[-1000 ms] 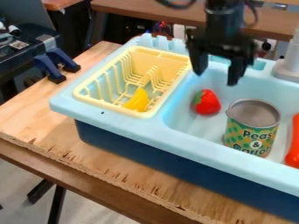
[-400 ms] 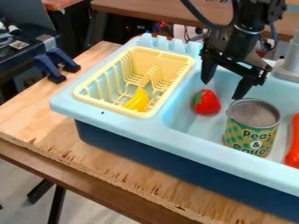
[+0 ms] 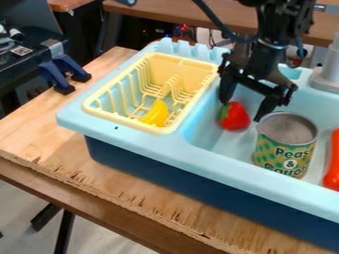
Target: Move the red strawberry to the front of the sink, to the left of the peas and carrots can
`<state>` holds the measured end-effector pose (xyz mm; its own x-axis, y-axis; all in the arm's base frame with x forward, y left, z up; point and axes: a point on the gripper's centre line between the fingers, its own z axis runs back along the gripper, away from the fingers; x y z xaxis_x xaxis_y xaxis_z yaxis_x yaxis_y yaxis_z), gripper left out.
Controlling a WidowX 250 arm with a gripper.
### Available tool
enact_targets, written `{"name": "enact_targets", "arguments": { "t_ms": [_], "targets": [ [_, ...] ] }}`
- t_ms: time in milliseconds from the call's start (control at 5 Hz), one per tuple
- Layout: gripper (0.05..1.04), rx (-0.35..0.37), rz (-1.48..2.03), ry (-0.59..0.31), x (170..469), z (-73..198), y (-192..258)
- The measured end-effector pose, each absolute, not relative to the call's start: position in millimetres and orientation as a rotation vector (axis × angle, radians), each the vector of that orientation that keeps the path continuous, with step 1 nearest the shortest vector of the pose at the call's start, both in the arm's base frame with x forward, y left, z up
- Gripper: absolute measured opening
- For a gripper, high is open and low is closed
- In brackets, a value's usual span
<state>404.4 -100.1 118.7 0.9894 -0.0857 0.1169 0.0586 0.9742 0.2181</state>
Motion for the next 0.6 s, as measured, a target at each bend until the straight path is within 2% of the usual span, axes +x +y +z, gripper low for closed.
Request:
{"name": "enact_targets", "arguments": {
  "t_ms": [400,600],
  "targets": [
    [1.001,0.18,-0.05,-0.11,402.5,103.7,-93.9],
    [0.968,0.18,-0.047,-0.108,402.0,103.1,-93.1]
  ]
}}
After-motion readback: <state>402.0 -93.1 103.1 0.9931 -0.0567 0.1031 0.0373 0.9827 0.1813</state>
